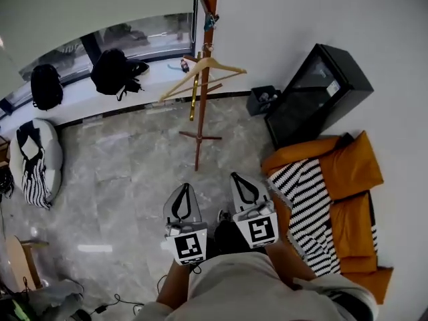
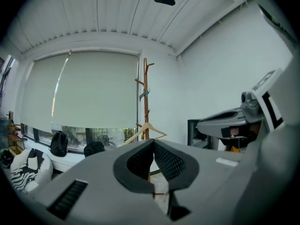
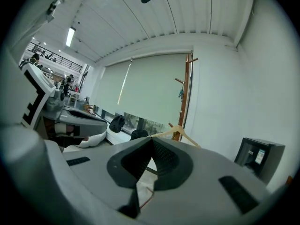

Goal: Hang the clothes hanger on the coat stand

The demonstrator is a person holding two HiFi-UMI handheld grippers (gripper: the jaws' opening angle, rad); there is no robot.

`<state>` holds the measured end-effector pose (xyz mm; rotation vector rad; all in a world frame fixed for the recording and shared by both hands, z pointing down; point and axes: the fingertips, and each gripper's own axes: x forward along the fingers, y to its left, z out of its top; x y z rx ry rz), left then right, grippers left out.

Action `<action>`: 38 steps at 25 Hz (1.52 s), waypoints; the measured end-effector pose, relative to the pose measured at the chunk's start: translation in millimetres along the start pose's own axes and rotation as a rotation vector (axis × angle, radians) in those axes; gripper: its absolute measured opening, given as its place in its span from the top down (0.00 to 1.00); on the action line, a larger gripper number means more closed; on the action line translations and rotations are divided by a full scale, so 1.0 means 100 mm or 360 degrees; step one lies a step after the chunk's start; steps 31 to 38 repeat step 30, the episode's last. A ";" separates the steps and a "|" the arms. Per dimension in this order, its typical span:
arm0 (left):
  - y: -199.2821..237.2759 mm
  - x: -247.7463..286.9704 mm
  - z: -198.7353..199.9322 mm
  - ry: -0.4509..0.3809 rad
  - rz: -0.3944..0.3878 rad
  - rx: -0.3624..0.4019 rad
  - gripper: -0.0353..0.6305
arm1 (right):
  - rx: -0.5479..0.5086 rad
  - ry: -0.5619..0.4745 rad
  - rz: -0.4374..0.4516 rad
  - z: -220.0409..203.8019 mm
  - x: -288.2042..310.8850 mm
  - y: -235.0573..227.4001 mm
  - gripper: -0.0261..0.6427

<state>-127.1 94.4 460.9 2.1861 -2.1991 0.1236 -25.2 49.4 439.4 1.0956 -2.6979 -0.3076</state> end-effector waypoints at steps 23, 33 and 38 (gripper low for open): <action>-0.66 0.13 0.56 -0.0161 -0.0106 -0.0004 0.93 | -0.0023 -0.0128 -0.0120 0.31 -0.36 -0.63 0.95; -0.90 0.23 0.65 -0.0157 -0.0101 0.0006 0.93 | -0.0019 -0.0152 -0.0105 0.41 -0.44 -0.87 0.95; -0.90 0.23 0.65 -0.0157 -0.0101 0.0006 0.93 | -0.0019 -0.0152 -0.0105 0.41 -0.44 -0.87 0.95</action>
